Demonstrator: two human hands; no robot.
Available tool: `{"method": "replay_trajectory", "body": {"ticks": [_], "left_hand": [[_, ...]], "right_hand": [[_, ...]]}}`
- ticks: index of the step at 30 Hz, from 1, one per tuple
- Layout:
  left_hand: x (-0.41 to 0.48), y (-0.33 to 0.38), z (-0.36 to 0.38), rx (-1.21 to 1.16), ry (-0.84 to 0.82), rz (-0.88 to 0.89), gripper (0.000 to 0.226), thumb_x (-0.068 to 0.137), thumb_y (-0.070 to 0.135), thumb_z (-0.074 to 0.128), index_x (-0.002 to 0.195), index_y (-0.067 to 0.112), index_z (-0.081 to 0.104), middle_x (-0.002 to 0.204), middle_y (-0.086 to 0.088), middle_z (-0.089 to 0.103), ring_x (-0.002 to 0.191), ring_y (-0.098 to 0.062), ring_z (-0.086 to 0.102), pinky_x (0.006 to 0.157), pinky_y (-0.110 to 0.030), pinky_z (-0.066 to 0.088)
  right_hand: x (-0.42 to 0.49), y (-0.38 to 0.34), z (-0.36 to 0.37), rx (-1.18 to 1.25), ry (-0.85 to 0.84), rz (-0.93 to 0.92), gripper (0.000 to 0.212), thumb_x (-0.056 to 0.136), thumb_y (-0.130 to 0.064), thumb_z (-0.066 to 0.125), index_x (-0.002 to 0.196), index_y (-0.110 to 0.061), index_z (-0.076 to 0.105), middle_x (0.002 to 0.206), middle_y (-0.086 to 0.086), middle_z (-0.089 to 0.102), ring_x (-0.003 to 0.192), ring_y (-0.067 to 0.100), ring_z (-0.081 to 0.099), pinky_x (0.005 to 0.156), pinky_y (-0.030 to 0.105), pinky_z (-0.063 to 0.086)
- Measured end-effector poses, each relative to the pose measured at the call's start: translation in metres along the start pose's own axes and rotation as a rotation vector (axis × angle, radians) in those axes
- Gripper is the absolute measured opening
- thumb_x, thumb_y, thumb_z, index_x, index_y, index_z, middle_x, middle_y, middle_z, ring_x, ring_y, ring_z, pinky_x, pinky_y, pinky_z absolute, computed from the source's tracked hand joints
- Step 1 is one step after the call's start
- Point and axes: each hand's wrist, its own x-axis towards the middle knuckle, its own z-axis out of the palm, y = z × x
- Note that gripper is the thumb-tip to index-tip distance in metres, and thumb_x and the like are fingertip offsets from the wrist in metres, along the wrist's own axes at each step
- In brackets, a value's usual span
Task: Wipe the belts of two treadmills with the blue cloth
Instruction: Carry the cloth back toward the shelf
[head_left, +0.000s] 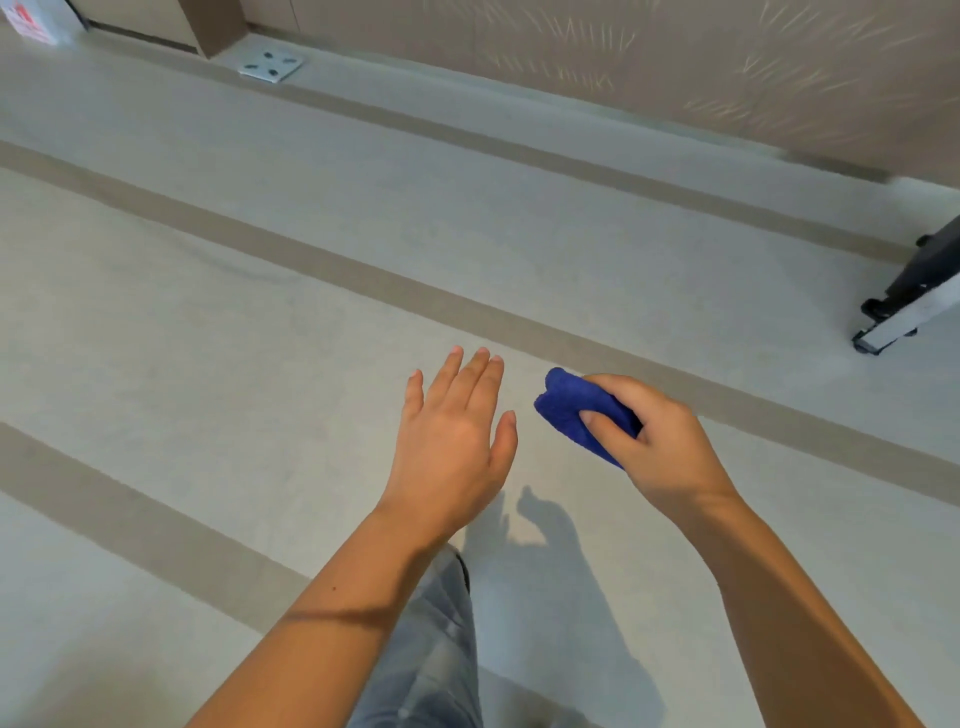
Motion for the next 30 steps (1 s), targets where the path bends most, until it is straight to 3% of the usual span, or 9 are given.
{"method": "replay_trajectory", "body": {"ticks": [4,6,10,13,15,23,30], "left_hand": [[0.087,-0.08,-0.005,-0.033,0.0,-0.046,0.054,0.094,0.036,0.028,0.141,0.01,0.038,0.147,-0.005,0.038,0.14,-0.022,0.025,0.112,-0.042,0.011],[0.129,-0.115,-0.014,-0.044,0.029,-0.037,0.053,0.093,0.033,0.032,0.138,0.007,0.042,0.143,-0.008,0.043,0.137,-0.026,0.03,0.11,-0.047,0.017],[0.207,-0.168,-0.025,-0.098,0.032,-0.083,0.051,0.093,0.031,0.036,0.138,0.008,0.042,0.143,-0.007,0.043,0.138,-0.026,0.029,0.11,-0.046,0.016],[0.258,-0.201,-0.023,-0.086,0.103,-0.081,0.053,0.089,0.033,0.032,0.129,0.005,0.051,0.134,-0.01,0.053,0.129,-0.032,0.042,0.103,-0.054,0.029],[0.294,-0.222,-0.022,-0.074,0.107,-0.091,0.052,0.088,0.032,0.032,0.126,0.003,0.054,0.13,-0.011,0.056,0.126,-0.033,0.047,0.098,-0.057,0.033],[0.482,-0.291,-0.023,-0.052,0.099,-0.078,0.057,0.089,0.035,0.027,0.132,0.005,0.048,0.137,-0.011,0.05,0.132,-0.031,0.039,0.105,-0.053,0.027],[0.626,-0.354,-0.041,-0.023,0.112,-0.136,0.055,0.089,0.033,0.03,0.13,0.003,0.05,0.135,-0.012,0.052,0.13,-0.033,0.042,0.102,-0.054,0.029]], "right_hand": [[0.113,-0.033,0.033,-0.02,-0.003,-0.038,0.026,0.089,-0.005,0.055,0.105,-0.022,0.065,0.097,-0.011,0.065,0.088,0.001,0.055,0.073,0.011,0.041],[0.165,-0.054,0.047,-0.013,-0.017,-0.028,0.026,0.087,-0.004,0.054,0.102,-0.023,0.066,0.096,-0.009,0.065,0.087,0.005,0.055,0.076,0.017,0.042],[0.258,-0.082,0.068,-0.025,-0.045,-0.064,0.029,0.087,-0.002,0.055,0.102,-0.025,0.065,0.095,-0.01,0.065,0.087,0.006,0.055,0.073,0.012,0.04],[0.317,-0.093,0.077,-0.03,-0.019,-0.095,0.028,0.087,0.0,0.056,0.102,-0.022,0.066,0.094,-0.006,0.065,0.085,0.011,0.057,0.074,0.02,0.042],[0.361,-0.099,0.079,-0.021,-0.029,-0.094,0.028,0.087,-0.001,0.055,0.102,-0.023,0.066,0.093,-0.007,0.065,0.083,0.009,0.056,0.072,0.015,0.041],[0.567,-0.105,0.083,-0.074,-0.043,-0.165,0.025,0.089,-0.005,0.056,0.108,-0.019,0.065,0.095,-0.011,0.066,0.085,0.005,0.056,0.072,0.01,0.04],[0.738,-0.129,0.086,-0.137,-0.159,-0.254,0.03,0.089,-0.004,0.054,0.113,-0.019,0.063,0.1,-0.008,0.065,0.089,0.013,0.059,0.079,0.026,0.044]]}}
